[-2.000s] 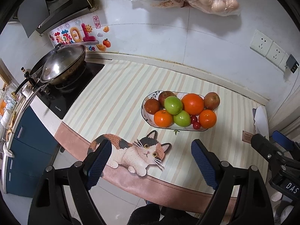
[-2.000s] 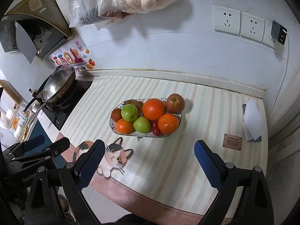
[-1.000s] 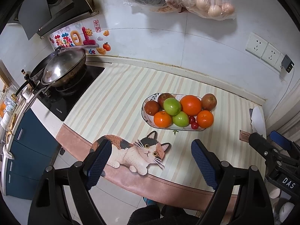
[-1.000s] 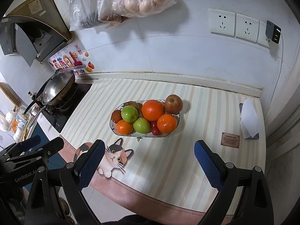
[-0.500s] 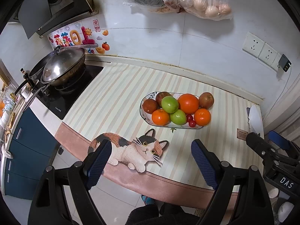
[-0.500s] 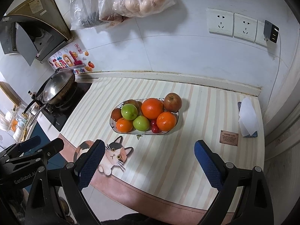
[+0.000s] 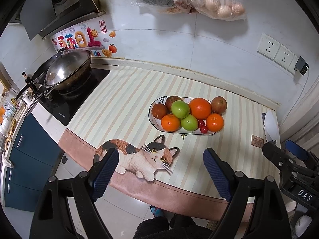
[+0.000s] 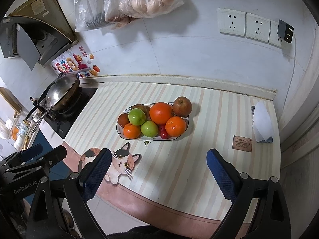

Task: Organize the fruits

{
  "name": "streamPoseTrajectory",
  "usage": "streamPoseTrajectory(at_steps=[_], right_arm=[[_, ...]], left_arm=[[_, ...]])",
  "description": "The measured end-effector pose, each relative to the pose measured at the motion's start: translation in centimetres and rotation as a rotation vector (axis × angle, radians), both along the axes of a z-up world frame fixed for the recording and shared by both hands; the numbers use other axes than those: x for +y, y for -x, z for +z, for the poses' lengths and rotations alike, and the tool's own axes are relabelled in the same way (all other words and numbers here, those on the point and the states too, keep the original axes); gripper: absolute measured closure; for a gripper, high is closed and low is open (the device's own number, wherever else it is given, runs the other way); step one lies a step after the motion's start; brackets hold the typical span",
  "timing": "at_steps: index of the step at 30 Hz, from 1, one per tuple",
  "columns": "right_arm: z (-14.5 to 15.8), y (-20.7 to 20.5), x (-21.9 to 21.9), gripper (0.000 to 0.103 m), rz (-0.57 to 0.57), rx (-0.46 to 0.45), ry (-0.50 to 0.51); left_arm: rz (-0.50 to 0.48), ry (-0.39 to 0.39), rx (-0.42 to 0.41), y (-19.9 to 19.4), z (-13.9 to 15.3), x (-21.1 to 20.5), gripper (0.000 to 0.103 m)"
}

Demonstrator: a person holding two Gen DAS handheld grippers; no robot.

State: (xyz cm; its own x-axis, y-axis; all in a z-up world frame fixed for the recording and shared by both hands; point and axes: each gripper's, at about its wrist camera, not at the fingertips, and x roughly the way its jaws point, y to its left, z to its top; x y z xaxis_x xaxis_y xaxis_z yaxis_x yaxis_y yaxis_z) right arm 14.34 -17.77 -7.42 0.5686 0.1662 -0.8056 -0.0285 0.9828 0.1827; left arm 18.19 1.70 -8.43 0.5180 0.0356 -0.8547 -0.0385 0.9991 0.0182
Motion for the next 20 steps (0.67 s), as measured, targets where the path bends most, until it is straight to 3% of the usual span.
streamPoseTrajectory(at_steps=[20], right_arm=[[-0.01, 0.18, -0.27, 0.005, -0.011, -0.003, 0.001]], left_arm=[[-0.008, 0.003, -0.001, 0.84, 0.29, 0.05, 0.016]])
